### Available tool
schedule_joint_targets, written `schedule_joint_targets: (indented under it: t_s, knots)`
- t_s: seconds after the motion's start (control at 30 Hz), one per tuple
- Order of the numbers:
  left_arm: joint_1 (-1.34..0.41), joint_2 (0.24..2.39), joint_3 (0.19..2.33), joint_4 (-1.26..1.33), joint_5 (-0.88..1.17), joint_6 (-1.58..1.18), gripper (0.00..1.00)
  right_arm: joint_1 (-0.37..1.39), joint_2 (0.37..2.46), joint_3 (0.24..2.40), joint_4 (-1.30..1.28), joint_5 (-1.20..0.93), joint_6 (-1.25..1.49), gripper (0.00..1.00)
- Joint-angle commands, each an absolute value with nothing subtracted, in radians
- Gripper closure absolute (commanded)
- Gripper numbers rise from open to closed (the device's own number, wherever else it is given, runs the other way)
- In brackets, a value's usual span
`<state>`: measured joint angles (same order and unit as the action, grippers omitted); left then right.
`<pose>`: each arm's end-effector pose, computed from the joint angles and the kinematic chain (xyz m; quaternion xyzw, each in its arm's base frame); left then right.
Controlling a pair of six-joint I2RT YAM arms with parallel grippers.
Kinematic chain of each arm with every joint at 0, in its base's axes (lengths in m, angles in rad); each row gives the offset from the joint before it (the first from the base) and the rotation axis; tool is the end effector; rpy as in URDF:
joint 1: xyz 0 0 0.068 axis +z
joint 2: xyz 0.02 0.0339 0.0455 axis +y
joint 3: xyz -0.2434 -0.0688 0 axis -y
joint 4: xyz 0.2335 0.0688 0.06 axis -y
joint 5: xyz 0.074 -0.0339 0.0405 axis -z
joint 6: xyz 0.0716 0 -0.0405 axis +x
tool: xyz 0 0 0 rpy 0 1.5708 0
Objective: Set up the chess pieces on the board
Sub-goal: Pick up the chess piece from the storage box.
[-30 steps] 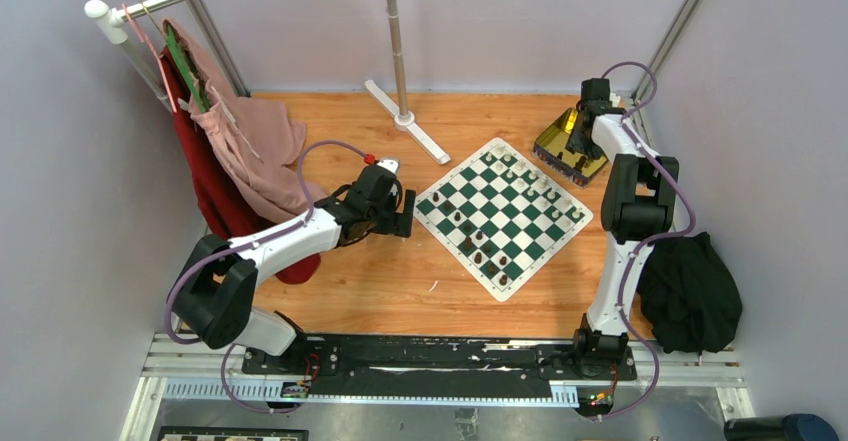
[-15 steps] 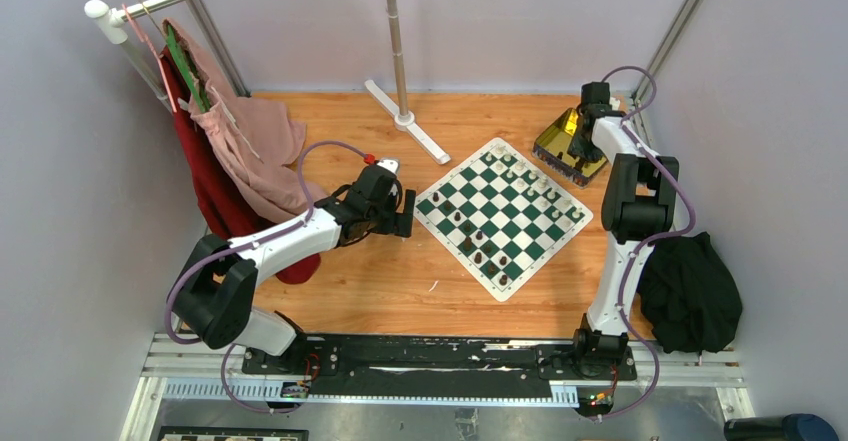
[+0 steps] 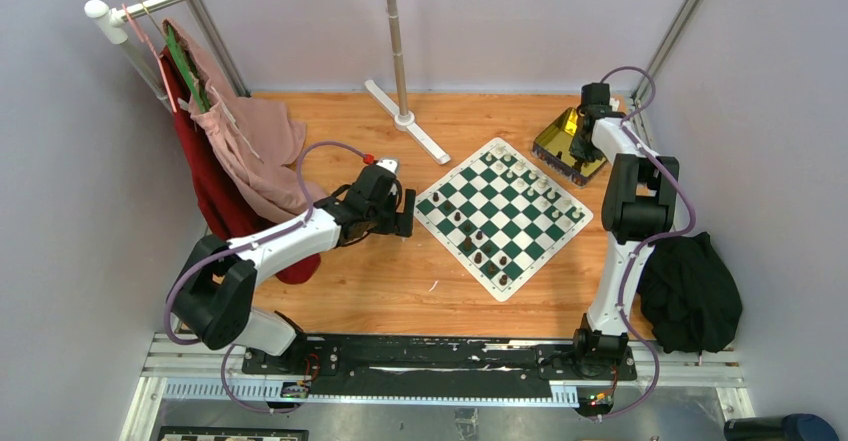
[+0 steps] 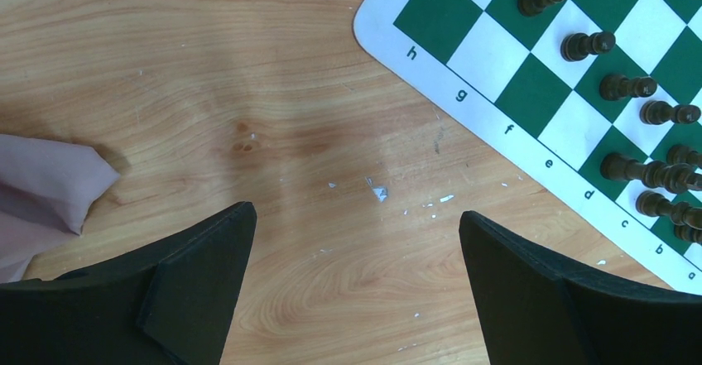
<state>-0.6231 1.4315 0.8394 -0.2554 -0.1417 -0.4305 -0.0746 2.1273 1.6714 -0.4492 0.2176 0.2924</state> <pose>0.2571 -0.1723 0.1654 0.0648 0.9311 -0.1202 0.3384 0.4710 -0.0507 0.1581 0.2063 0.9173 -0.0667 0.3340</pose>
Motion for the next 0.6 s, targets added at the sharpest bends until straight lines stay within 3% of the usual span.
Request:
schedule_joint_targets:
  t_s: [0.0,0.57]
  knots:
    - [-0.616,1.386,0.825,-0.238,-0.145,-0.443,0.0,-0.089,2.077,1.664,-0.46,0.237,0.273,0.96]
    - [-0.616,1.275,0.774,-0.258,-0.147,-0.454,0.0,-0.089,1.996,1.62,-0.453,0.253,0.26,0.97]
